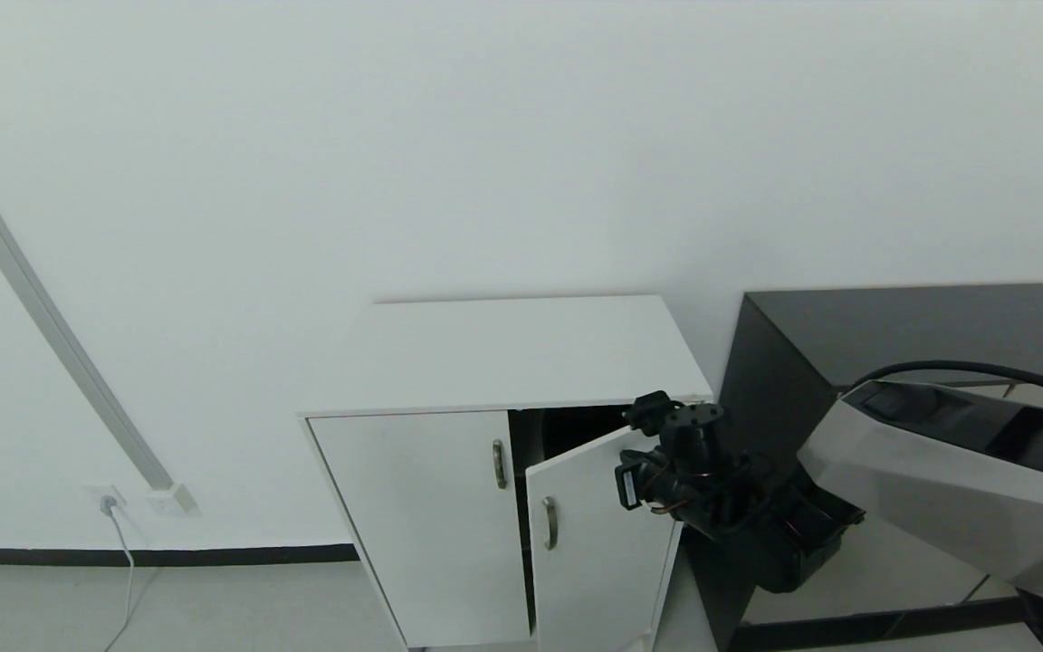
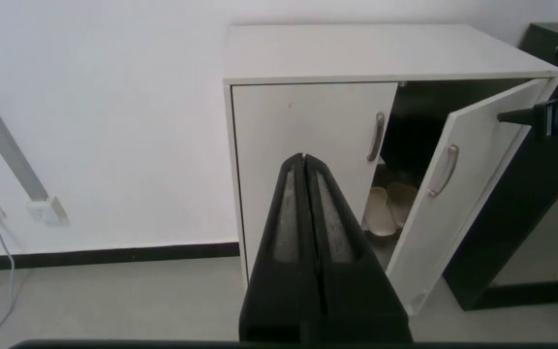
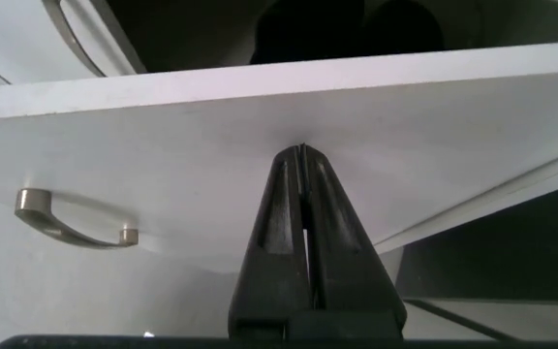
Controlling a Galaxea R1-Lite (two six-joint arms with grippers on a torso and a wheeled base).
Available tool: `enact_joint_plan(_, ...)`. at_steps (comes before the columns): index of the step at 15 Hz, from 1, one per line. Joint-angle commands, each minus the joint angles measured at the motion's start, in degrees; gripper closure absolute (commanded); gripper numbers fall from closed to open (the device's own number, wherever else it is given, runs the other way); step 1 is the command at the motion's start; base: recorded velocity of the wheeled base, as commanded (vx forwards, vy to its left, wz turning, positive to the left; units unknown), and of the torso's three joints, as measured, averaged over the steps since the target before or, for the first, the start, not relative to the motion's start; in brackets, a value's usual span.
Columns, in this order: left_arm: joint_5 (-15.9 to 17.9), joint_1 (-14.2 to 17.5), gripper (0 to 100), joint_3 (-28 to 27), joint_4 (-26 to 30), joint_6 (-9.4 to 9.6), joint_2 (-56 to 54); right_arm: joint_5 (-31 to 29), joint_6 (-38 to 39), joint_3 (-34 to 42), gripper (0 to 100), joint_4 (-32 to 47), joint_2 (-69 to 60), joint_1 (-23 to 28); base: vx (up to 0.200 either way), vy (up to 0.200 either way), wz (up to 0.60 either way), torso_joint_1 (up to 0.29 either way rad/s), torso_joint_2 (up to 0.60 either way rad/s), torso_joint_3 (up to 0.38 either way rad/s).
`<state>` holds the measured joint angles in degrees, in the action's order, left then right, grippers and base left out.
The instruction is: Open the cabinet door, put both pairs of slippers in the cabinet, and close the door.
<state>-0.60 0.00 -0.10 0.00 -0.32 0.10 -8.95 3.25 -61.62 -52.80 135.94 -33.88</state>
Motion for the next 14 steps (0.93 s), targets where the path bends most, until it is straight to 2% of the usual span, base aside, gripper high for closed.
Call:
enact_joint_plan(1,0.0,0.0,100,0.0,-0.1,-0.03,0.0,0.0,0.0,-1.7,100,0.5,0.7,0.3,0.000,0.000,0.00,0.000,0.00,0.000)
enact_joint_plan(6,0.0,0.0,100,0.0,0.0,-0.03,0.0,-0.1,0.0,-4.9,100,0.8,2.9,1.4,0.000,0.000,0.00,0.000,0.00,0.000)
enact_joint_plan(14,0.0,0.0,100,0.0,0.0,-0.03,0.0,-0.1,0.0,-10.6,100,5.6,3.7,2.6,0.000,0.000,0.00,0.000,0.00,0.000)
